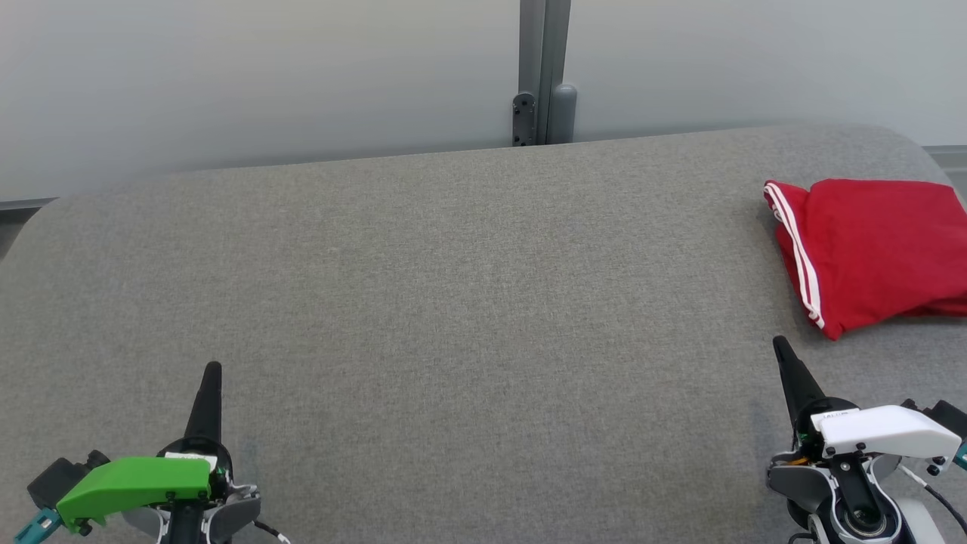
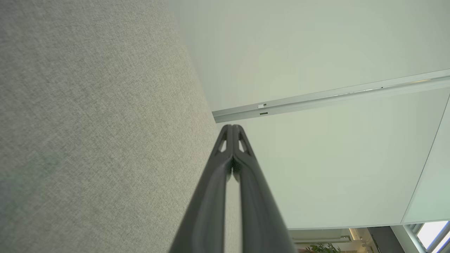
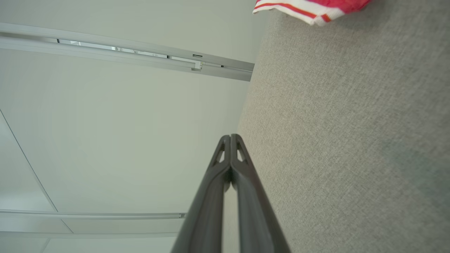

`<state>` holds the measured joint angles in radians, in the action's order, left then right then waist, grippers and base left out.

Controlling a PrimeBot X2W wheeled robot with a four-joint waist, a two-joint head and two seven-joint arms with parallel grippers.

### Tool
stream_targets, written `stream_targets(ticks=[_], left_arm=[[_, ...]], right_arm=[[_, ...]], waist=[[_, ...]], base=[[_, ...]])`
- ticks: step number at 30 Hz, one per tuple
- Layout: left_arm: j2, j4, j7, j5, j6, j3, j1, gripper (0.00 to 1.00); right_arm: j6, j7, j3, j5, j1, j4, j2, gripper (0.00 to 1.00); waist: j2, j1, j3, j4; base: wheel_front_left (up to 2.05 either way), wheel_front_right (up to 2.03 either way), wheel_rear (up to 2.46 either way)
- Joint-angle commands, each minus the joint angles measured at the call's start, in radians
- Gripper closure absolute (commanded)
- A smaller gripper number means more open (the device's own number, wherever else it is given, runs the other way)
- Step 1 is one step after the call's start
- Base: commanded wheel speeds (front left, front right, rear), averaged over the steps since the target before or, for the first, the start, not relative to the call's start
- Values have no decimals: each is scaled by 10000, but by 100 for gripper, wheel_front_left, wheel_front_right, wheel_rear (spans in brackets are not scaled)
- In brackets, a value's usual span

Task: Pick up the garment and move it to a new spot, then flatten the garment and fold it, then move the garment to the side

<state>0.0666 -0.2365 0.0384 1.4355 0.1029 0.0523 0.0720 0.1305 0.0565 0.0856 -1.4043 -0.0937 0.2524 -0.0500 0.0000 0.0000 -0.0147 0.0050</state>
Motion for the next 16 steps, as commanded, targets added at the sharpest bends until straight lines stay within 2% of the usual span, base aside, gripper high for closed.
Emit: stream_targets(ticks=[1,16], left_arm=[[41,6,59,216,57,67,197,100],[17,-47,381,1217,219,282,345,100]], right_arm=[[5,72,53,-224,-171,-90,-48,100],[4,366,182,-1312,-183,-100,-45,100]], waist=[[0,0,6,-2],[0,0,65,-28]], base=[[0,0,0],[0,0,0]])
